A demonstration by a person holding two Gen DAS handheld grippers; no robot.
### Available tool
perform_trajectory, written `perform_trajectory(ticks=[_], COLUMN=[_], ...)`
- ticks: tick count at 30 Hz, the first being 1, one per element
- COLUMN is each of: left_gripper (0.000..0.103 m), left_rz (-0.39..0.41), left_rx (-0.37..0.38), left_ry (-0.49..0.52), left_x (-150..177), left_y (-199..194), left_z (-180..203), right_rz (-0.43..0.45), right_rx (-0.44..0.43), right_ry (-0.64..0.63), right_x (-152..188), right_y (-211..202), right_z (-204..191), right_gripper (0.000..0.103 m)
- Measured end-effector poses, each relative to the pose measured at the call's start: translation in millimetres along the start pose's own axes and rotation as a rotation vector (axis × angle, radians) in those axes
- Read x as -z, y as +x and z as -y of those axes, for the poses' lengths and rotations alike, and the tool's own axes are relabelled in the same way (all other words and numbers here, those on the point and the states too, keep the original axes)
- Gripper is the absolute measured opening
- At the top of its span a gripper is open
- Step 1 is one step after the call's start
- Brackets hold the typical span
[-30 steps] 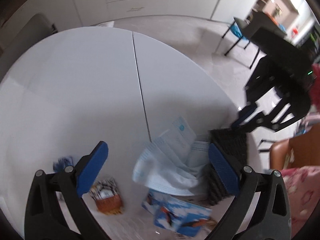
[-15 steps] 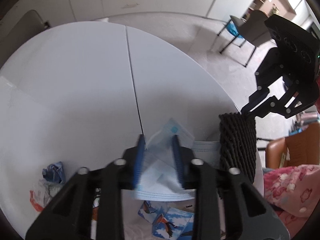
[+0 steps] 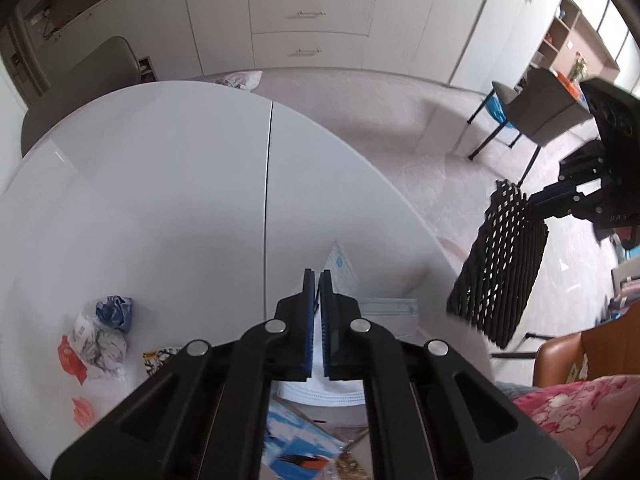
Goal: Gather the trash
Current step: 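Carry the black mesh to the pink bin and release it with the right gripper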
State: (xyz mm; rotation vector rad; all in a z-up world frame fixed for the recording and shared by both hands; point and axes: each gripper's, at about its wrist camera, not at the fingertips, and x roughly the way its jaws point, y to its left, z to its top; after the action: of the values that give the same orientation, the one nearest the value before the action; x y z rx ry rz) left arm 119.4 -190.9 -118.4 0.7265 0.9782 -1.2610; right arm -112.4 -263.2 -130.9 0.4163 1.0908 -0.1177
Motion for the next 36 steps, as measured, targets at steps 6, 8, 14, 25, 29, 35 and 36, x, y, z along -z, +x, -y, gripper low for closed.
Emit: perform_trajectory(ticks=[6, 8, 14, 25, 29, 35, 36], left_gripper=[0.002, 0.002, 0.002, 0.002, 0.002, 0.002, 0.002], left_rz=[0.073, 0.097, 0.125, 0.07, 0.063, 0.077, 0.077], left_rx=[0.021, 0.033, 0.087, 0.159, 0.161, 0.205, 0.21], left_ry=[-0.049, -0.068, -0.104, -0.169, -0.172, -0.192, -0.192], left_x=[-3, -6, -16, -31, -34, -39, -40], left_y=[-30, -38, -40, -6, 0, -4, -4], left_z=[28, 42, 91, 162, 183, 207, 212], right_rz=[0.001, -0.024, -0.106, -0.189, -0.158, -0.1, -0.086], right_rx=[0.103, 0.141, 0.208, 0.186, 0.196, 0.203, 0.205], right_ry=[0.107, 0.127, 0.152, 0.213, 0.251, 0.316, 0.33], right_x=[39, 53, 87, 119, 129, 133, 134], right_y=[-10, 3, 66, 129, 100, 57, 48], right_z=[33, 43, 65, 89, 99, 111, 114], right_gripper=[0.009, 0.009, 0.009, 0.083, 0.091, 0.092, 0.092])
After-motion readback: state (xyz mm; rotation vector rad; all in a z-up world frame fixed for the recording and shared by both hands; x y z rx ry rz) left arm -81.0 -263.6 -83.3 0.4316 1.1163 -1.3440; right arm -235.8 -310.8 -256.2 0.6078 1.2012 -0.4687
